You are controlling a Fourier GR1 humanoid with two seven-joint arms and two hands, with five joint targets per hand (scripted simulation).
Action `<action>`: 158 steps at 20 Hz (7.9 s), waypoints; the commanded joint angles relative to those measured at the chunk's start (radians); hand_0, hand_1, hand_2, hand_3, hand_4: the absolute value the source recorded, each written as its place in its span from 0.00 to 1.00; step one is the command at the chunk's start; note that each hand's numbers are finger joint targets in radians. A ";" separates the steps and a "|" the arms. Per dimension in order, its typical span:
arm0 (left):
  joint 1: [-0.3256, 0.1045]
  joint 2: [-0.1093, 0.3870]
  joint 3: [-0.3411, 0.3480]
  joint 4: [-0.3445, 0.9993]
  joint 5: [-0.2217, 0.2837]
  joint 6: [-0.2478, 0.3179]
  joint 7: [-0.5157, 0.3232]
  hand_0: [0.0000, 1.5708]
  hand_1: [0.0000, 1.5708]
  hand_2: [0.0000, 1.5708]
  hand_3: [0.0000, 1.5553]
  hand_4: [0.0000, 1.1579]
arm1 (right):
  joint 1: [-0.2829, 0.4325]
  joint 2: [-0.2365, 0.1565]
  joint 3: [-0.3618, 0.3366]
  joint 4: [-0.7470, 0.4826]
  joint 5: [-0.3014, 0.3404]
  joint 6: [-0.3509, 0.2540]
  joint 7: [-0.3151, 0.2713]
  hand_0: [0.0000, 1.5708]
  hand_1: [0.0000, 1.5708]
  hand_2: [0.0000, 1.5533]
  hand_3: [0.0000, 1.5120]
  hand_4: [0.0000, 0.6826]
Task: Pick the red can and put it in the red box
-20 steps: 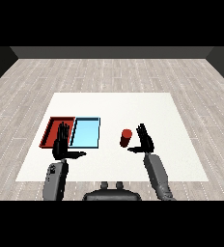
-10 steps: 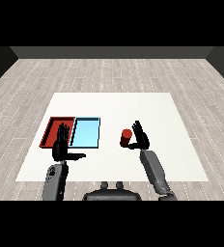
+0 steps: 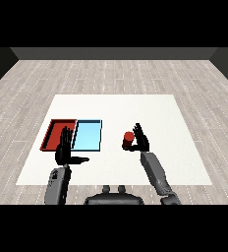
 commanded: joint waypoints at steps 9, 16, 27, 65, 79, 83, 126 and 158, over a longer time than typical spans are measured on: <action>0.012 -0.009 -0.015 -0.038 -0.008 0.025 0.044 0.00 0.00 0.00 0.00 0.00 | -0.037 -0.004 0.022 0.100 -0.002 -0.004 -0.047 0.00 0.00 0.00 0.00 0.00; -0.020 0.043 0.040 -0.094 0.056 -0.005 0.127 0.00 0.00 0.00 0.00 0.00 | -0.081 0.003 0.069 0.144 -0.073 -0.033 -0.063 0.00 0.00 0.00 0.00 0.00; -0.037 0.026 0.042 -0.008 0.051 -0.023 0.032 0.00 0.00 0.00 0.00 0.00 | -0.189 0.003 0.067 0.203 -0.084 -0.073 -0.010 0.00 0.00 0.00 0.00 0.00; 0.004 0.019 0.034 0.008 0.046 -0.040 -0.007 0.00 0.00 0.00 0.00 0.00 | -0.151 -0.036 0.242 0.050 -0.028 -0.416 0.038 0.98 0.98 0.95 0.91 0.86; -0.054 -0.027 -0.196 -0.174 -0.035 0.091 0.256 0.00 0.00 0.00 0.00 0.00 | -0.020 -0.163 0.213 -0.478 0.015 -0.405 0.135 0.94 0.94 0.92 0.92 0.93; -0.076 -0.027 -0.222 -0.142 -0.075 0.100 0.282 0.00 0.00 0.00 0.00 0.00 | -0.052 -0.064 0.250 -0.473 0.103 -0.464 0.158 0.93 0.93 0.91 0.92 0.93; -0.411 -0.028 -0.524 0.309 0.145 0.406 0.236 0.00 0.00 0.00 0.00 0.00 | 0.011 0.004 0.437 -0.610 0.086 -0.508 0.052 0.94 0.94 0.92 0.93 0.94; -0.389 -0.026 -0.585 0.373 0.247 0.669 0.114 1.00 1.00 0.99 0.95 0.98 | -0.031 0.001 0.481 -0.621 0.074 -0.547 0.092 0.95 0.95 0.93 0.92 0.94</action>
